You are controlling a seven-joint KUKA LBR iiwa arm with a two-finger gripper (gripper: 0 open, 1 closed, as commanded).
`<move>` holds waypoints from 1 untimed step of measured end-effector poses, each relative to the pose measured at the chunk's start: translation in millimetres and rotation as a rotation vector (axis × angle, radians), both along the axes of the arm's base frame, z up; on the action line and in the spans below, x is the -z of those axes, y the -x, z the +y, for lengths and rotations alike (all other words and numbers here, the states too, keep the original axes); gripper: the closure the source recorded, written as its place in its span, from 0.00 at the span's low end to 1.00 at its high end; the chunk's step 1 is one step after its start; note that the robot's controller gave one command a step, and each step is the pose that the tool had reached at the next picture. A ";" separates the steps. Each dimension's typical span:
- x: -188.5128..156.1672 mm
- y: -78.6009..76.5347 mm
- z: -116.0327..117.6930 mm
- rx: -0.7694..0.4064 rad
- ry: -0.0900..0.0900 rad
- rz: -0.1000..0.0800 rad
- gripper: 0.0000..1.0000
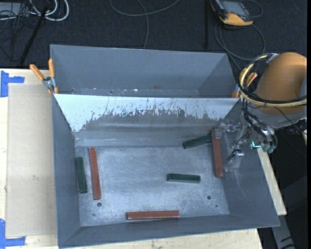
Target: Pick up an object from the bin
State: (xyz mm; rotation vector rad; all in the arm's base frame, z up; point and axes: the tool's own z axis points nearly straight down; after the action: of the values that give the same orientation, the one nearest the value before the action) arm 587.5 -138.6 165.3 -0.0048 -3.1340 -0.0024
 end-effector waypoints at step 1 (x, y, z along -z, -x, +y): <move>53.2 58.7 62.1 -0.062 -0.004 0.004 0.00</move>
Offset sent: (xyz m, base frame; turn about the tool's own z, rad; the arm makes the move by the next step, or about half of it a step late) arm -0.0552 0.0579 -0.0490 -0.0577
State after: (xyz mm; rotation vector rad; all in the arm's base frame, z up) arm 528.8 -76.5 112.1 0.0924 -3.1288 -0.0082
